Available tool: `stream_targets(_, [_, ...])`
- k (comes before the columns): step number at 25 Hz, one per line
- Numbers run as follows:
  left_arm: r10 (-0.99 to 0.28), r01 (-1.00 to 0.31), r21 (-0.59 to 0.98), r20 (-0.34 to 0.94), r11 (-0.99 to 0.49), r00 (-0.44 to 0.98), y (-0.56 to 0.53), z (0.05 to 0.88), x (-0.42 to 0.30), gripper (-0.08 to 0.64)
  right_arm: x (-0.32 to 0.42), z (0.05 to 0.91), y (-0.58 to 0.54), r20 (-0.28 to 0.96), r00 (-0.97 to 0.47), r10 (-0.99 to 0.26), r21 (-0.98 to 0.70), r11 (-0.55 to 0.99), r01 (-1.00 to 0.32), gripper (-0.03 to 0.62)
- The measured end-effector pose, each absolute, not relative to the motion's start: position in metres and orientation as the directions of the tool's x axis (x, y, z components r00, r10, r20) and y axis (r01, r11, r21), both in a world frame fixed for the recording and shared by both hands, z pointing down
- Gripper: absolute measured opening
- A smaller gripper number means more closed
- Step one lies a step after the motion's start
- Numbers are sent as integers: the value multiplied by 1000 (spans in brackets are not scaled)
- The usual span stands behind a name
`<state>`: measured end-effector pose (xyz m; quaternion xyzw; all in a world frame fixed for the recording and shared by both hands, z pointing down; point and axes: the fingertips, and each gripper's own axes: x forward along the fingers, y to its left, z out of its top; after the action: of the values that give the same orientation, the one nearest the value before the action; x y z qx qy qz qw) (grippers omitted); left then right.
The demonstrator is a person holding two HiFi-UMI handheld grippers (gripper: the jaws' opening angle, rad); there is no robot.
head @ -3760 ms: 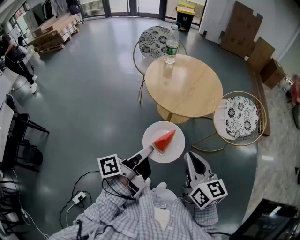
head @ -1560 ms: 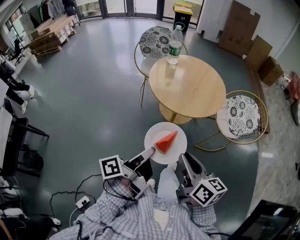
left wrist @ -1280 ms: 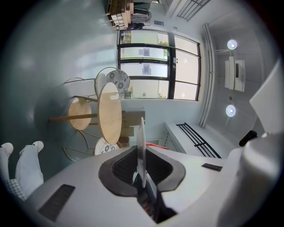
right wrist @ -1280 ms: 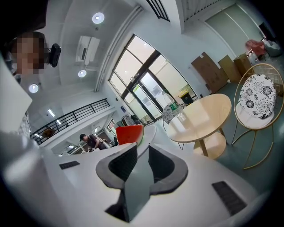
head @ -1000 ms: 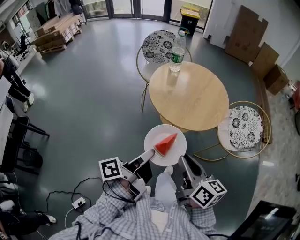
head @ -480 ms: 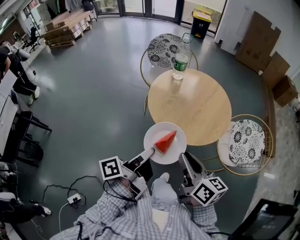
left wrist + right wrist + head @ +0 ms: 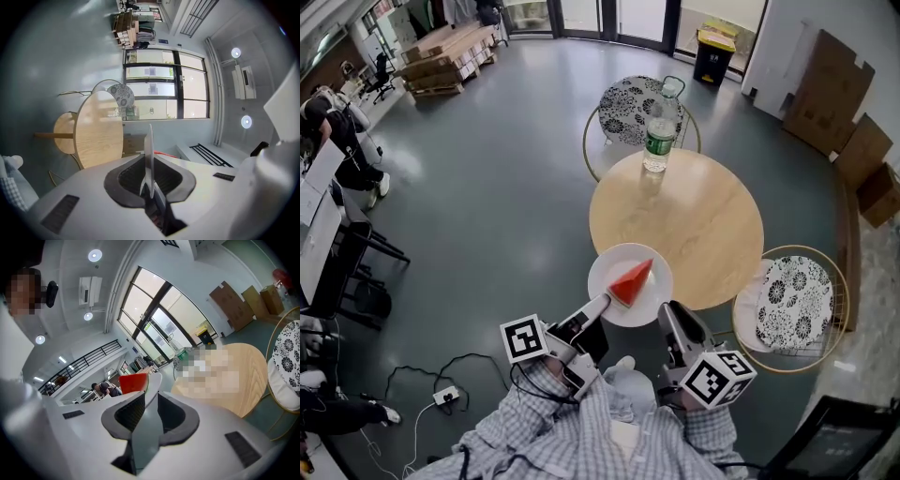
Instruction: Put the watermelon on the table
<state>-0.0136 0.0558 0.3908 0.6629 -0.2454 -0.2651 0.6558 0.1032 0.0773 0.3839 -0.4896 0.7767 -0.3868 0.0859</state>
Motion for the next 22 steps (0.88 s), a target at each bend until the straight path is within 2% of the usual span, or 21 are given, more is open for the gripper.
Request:
stream_targets(9, [-710,36,999,-32,-10,703,56,395,-15,41,102,387,73,242,-534,-810,-754,189,-629,71])
stream_targets(14, [-711,36,999,-38,-18,702,47,396,-14,41,99,388,67,221,-558,-800,-794,185,-579,107])
stream_targets(22, [-682,48,999,-41,-9,730,29,398,-5,41,99,388,51,205,-563,-801,-765,228,-602,105])
